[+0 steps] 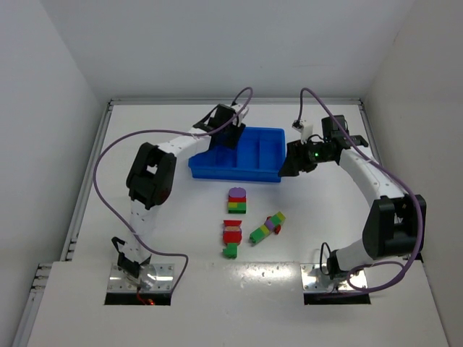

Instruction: Sort the legos into containers by color

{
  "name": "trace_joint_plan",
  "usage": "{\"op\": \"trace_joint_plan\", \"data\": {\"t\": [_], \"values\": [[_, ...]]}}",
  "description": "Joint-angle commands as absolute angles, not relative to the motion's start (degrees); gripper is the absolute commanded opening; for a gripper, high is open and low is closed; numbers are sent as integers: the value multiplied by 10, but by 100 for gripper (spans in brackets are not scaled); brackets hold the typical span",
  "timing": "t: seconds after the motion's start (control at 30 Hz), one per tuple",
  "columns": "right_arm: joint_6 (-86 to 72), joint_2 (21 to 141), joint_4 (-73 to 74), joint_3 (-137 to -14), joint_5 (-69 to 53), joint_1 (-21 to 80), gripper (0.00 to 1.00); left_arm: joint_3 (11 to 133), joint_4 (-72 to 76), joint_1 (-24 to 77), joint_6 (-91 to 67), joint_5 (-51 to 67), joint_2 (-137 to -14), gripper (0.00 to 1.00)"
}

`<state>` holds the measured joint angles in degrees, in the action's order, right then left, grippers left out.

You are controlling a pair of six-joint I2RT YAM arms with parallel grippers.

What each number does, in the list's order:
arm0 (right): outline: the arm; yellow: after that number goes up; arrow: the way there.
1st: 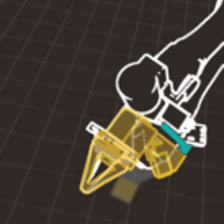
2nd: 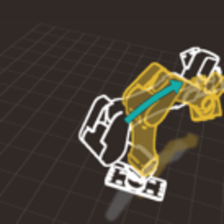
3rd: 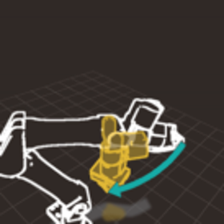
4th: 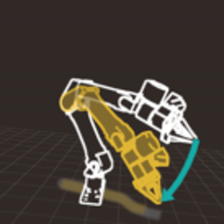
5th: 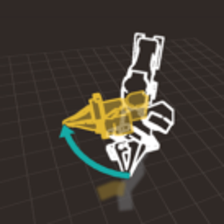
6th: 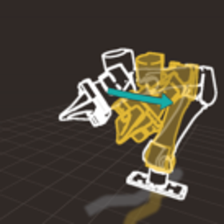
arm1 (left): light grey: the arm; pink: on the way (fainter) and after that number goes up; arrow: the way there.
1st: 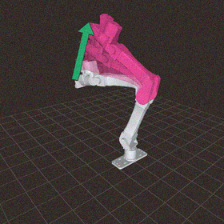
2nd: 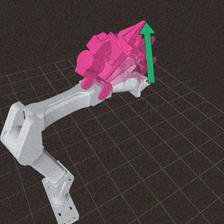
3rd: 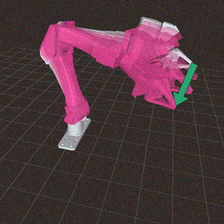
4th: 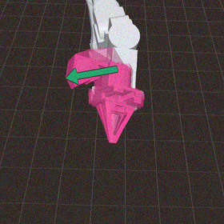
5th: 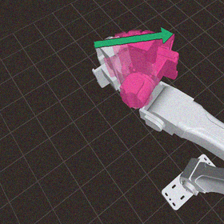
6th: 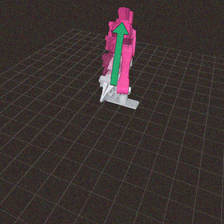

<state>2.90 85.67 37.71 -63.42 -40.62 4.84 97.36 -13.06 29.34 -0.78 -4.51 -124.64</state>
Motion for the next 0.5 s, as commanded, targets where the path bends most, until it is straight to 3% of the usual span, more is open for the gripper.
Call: {"op": "trace_joint_plan", "data": {"t": [0.0,0.1,0.3,0.47], "values": [[22,846,367,-633,-412,46,68,998,-120,301,-24,-53,-1238,58],[22,840,367,-633,-412,46,69,1005,-120,301,-39,-69,-1231,64],[22,830,367,-628,-407,46,71,1011,-120,307,-74,-137,-1204,64],[22,824,362,-622,-407,46,71,985,-120,307,-74,-117,-1116,60]]}}
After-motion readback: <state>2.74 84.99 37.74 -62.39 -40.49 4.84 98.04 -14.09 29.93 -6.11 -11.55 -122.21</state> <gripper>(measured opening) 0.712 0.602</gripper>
